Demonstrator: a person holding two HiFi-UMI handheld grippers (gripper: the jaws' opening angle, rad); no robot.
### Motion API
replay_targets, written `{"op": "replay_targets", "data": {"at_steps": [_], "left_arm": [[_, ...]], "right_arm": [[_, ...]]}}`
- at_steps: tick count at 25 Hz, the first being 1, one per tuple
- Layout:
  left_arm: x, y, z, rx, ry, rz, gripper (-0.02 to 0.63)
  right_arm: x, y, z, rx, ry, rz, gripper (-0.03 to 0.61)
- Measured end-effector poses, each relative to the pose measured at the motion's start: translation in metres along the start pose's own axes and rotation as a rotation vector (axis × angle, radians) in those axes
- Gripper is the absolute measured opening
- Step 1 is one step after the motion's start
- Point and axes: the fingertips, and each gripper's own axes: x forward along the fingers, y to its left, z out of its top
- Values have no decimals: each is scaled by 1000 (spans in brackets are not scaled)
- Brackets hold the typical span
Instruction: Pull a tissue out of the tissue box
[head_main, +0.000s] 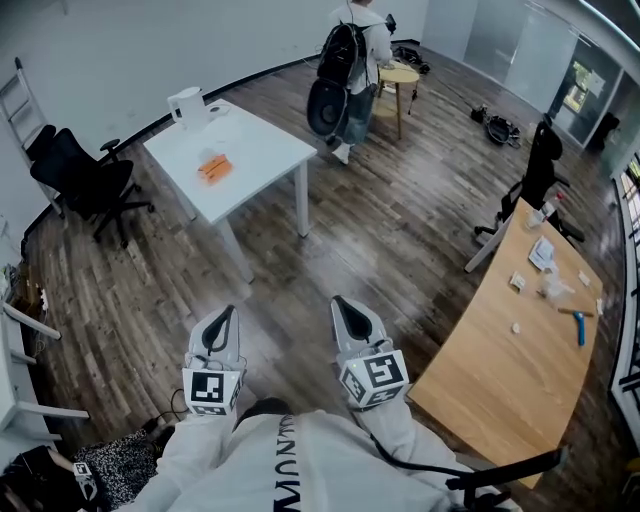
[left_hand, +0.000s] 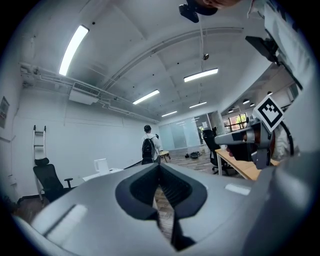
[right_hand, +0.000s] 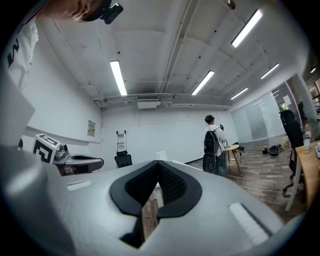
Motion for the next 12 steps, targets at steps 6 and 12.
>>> {"op": "replay_targets", "data": {"at_steps": [6, 12], "left_arm": [[7, 2, -5, 1, 20, 13, -2], [38, 8, -8, -4, 17, 2, -2]], "right_arm": [[6, -6, -4, 11, 7, 15, 2], [29, -22, -7, 11, 19, 3, 2]]}}
